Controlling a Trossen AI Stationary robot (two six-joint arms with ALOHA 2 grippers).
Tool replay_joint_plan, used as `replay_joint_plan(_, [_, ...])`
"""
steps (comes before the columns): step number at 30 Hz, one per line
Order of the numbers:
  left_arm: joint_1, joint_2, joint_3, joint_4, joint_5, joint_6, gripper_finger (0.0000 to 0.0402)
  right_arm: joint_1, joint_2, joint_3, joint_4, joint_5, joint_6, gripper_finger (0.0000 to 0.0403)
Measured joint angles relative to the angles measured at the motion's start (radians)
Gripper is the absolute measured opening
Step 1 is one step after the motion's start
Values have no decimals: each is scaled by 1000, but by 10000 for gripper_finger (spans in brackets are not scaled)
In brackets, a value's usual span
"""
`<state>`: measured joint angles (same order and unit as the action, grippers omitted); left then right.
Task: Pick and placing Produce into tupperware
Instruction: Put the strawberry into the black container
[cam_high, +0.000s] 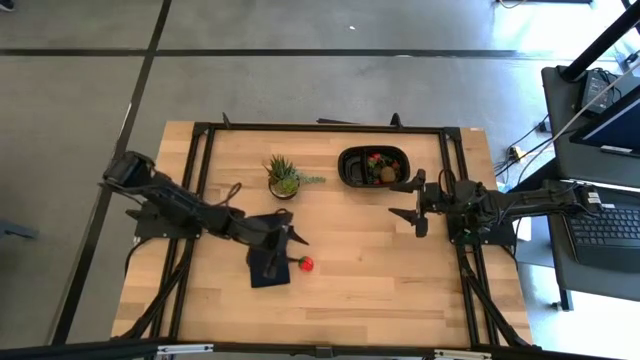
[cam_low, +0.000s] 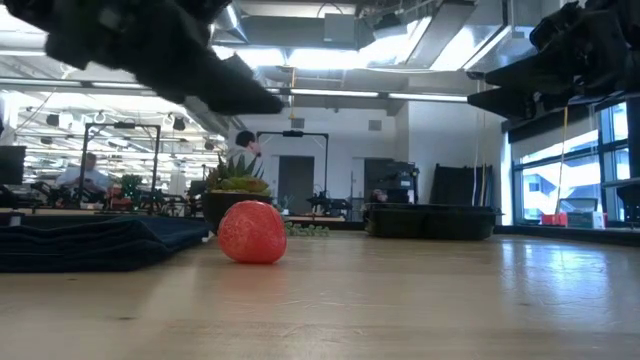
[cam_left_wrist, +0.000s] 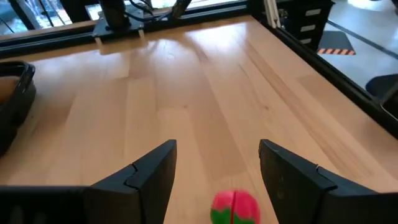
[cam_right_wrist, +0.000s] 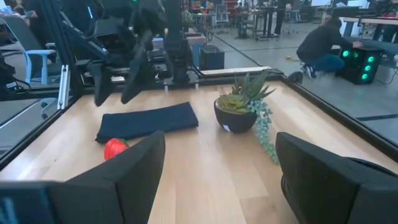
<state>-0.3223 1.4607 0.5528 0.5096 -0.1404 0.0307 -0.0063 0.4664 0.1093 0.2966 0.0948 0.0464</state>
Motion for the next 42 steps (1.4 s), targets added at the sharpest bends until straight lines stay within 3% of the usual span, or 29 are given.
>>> replay_joint_plan(7, [1,84,89,-1,0,-40,220,0,0,0,-2,0,2,306])
replay_joint_plan(23, [1,88,94,-3,15,-77,222,0,1,0,-48,0,0,306])
replay_joint_plan(28, [-1,88,94,-14,8,-79,260,0,1,0,-48,0,-1,306])
replay_joint_plan(33, [-2,87,99,-20,-163,-182,304,0,1,0,-48,0,-3,306])
replay_joint_plan(42, [-12,87,99,-21,-154,-63,316,0,3,0,-56,0,-6,306])
